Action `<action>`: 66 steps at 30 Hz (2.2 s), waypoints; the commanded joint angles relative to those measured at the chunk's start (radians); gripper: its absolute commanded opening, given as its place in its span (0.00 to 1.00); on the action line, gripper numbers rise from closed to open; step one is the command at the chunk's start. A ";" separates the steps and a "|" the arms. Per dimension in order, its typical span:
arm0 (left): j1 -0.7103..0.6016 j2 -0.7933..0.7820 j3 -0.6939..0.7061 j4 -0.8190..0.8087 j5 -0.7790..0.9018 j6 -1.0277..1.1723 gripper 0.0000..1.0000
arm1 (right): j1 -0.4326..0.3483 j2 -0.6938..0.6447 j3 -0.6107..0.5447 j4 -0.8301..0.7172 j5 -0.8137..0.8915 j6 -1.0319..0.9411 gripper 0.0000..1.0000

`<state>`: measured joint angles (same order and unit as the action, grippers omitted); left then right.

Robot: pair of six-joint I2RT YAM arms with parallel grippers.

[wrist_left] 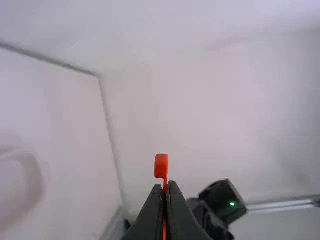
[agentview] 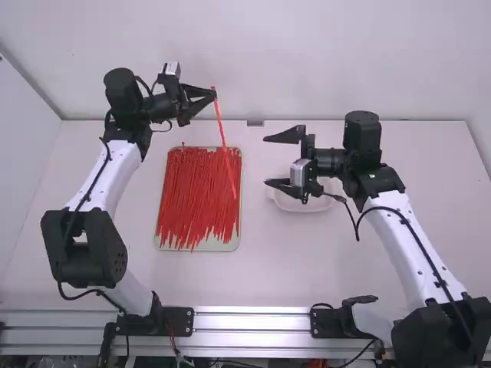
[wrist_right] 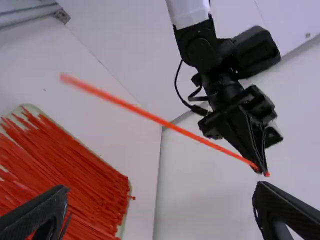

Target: Fasten the cable tie

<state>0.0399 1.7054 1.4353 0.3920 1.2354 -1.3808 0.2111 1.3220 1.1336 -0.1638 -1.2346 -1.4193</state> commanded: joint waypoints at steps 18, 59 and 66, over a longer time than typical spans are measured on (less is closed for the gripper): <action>-0.099 -0.002 0.017 -0.215 0.055 -0.115 0.02 | 0.107 -0.001 0.031 0.003 -0.256 -0.239 0.94; -0.185 -0.002 0.017 -0.226 -0.039 0.178 0.02 | 0.089 -0.001 0.031 0.042 -0.288 -0.100 0.00; -0.180 -0.002 0.017 -0.164 -0.021 0.465 0.02 | 0.091 0.000 0.031 0.373 -0.294 0.615 0.00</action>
<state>-0.1360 1.7054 1.4353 0.2226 1.1965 -1.0798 0.3046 1.3220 1.1339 0.1703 -1.5124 -1.1736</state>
